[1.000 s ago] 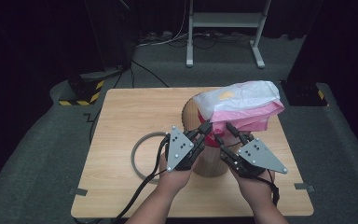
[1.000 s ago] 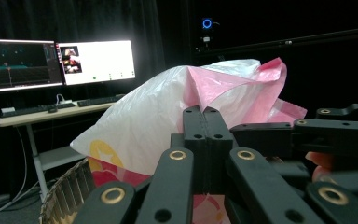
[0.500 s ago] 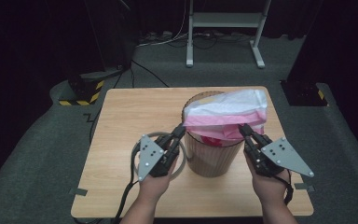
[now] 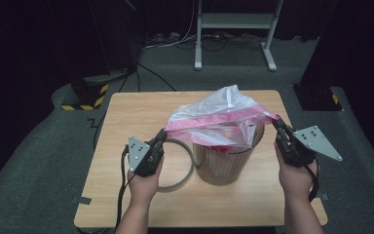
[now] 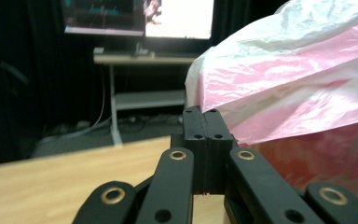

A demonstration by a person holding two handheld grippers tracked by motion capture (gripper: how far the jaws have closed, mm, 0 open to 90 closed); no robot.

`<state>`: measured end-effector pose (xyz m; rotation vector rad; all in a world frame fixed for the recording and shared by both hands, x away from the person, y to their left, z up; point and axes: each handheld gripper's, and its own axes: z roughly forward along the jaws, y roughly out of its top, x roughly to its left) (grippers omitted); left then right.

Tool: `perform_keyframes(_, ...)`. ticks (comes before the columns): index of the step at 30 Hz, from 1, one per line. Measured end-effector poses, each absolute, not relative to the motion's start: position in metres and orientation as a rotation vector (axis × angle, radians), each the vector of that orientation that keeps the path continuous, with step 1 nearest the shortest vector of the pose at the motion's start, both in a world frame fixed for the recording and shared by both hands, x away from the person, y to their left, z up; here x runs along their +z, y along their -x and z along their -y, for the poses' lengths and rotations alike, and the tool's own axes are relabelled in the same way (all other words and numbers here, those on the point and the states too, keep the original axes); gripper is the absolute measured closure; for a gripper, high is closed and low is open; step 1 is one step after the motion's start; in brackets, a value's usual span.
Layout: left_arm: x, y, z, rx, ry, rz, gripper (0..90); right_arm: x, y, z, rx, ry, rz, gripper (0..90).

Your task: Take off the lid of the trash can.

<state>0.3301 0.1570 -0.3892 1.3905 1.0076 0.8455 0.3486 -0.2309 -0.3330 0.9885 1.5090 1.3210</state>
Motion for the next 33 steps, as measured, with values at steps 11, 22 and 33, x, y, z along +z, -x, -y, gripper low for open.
perform_keyframes(11,-0.403,-0.323,-0.131,0.746,-1.502,-0.929,89.8,-0.348,-0.359,0.234,1.319,-1.023,-1.555,80.3)
perform_keyframes(22,-0.403,-0.296,-0.104,0.686,-1.546,-0.811,89.7,-0.350,-0.318,0.223,1.339,-0.970,-1.560,68.9)
perform_keyframes(33,-0.406,-0.293,-0.093,0.653,-1.556,-0.760,89.7,-0.371,-0.322,0.217,1.264,-1.010,-1.596,72.7)
